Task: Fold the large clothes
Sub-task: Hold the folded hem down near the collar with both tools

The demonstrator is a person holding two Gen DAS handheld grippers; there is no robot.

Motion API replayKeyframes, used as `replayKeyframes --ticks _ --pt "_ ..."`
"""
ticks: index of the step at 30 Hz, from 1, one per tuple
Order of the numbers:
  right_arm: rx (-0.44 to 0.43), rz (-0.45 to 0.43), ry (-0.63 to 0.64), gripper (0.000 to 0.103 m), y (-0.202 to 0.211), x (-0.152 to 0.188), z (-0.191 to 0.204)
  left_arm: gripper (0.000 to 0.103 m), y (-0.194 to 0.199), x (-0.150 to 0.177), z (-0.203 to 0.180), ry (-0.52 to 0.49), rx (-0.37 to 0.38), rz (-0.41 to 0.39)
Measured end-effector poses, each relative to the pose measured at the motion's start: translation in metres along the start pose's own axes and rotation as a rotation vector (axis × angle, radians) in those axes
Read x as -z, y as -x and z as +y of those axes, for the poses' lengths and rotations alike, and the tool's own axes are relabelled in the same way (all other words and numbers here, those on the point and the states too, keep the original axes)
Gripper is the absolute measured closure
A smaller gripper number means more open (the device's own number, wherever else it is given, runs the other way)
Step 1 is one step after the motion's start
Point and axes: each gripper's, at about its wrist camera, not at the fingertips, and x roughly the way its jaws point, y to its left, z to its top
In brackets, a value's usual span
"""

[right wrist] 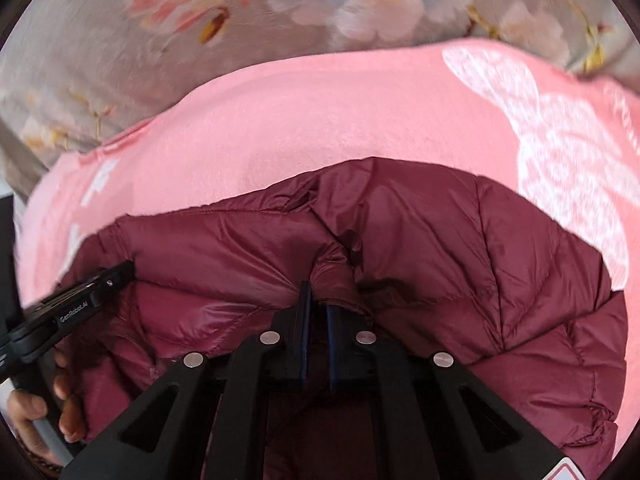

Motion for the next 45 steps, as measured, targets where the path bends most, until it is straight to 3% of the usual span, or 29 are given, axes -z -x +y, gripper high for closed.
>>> replayKeyframes --ticks 9,45 --pt "0.133 -0.070 0.124 0.098 -0.005 0.007 0.020 0.078 0.003 0.007 -0.009 -0.070 -0.099 -0.066" --pt "0.147 -0.076 0.143 0.097 -0.008 0.008 0.021 0.075 0.005 0.010 -0.025 -0.134 -0.207 -0.085"
